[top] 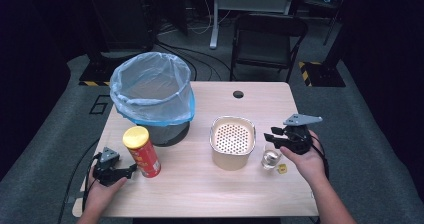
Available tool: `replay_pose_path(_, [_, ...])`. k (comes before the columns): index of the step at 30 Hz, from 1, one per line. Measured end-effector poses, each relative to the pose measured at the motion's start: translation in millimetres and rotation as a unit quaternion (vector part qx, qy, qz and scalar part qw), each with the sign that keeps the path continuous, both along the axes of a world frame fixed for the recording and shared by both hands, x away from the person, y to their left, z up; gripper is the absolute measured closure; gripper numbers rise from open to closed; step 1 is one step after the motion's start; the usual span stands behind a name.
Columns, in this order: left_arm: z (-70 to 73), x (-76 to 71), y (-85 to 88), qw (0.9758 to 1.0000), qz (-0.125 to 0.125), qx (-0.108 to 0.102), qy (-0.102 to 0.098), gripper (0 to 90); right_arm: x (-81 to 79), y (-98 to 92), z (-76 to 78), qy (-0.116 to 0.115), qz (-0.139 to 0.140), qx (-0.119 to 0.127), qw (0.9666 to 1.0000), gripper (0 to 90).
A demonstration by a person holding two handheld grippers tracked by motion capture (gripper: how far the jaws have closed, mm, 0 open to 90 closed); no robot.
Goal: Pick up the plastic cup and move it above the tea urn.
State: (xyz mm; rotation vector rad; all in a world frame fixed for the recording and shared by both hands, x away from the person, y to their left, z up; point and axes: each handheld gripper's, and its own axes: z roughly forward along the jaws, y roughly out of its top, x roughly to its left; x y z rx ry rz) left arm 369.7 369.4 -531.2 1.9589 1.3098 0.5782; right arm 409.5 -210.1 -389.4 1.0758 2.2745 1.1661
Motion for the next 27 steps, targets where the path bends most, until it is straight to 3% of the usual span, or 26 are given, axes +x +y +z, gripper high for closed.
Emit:
replay_pose_path(11, [0.0,0.0,0.1,1.0,0.0,0.0,0.0,16.7,31.3,32.8,-10.5,0.008,0.005,-0.001,1.0,62.9])
replay_pose_path(16, [0.1,0.0,0.1,1.0,0.0,0.001,0.0,16.7,42.1,40.0,-15.7,0.014,0.001,-0.007,0.9999,63.7])
replay_pose_path(20, [0.0,0.0,0.1,1.0,0.0,0.0,0.0,16.7,50.5,43.6,-19.4,0.022,-0.004,0.001,0.9998,65.0])
replay_pose_path(27, [0.1,0.0,0.2,1.0,0.0,0.0,0.0,16.7,57.9,49.1,-24.2,0.028,-0.002,-0.005,0.9996,74.6])
